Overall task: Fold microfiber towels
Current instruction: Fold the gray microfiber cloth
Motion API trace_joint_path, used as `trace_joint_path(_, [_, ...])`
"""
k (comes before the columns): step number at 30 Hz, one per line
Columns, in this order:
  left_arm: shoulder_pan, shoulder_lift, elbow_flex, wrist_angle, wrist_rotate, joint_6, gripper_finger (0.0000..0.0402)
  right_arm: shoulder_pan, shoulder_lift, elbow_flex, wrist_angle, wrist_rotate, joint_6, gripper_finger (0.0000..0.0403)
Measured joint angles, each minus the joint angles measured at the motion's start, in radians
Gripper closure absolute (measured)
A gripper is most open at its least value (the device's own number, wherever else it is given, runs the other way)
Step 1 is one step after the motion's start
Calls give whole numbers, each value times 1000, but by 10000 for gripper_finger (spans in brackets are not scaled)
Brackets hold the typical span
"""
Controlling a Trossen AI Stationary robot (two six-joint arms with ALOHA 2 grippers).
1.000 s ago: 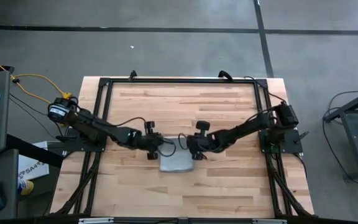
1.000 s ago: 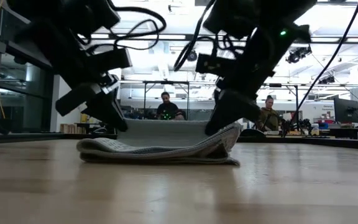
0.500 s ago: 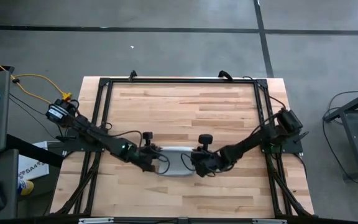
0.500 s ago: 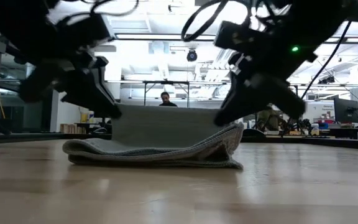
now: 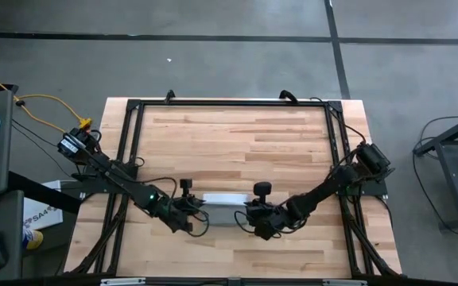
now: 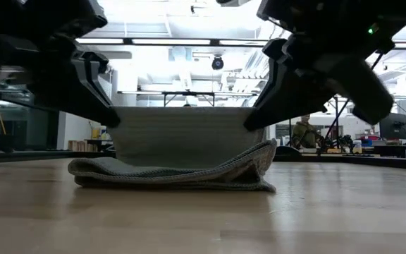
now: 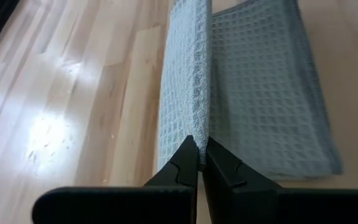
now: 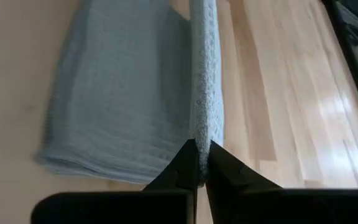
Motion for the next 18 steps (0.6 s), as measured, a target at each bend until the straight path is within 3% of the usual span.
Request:
trace_joint_path(4, [-21, 0, 0, 0, 1, -3, 400, 1, 0, 0, 20, -51, 4, 398])
trace_joint_path(18, [-62, 64, 1, 11, -75, 29, 401, 17, 0, 0, 26, -16, -103, 398])
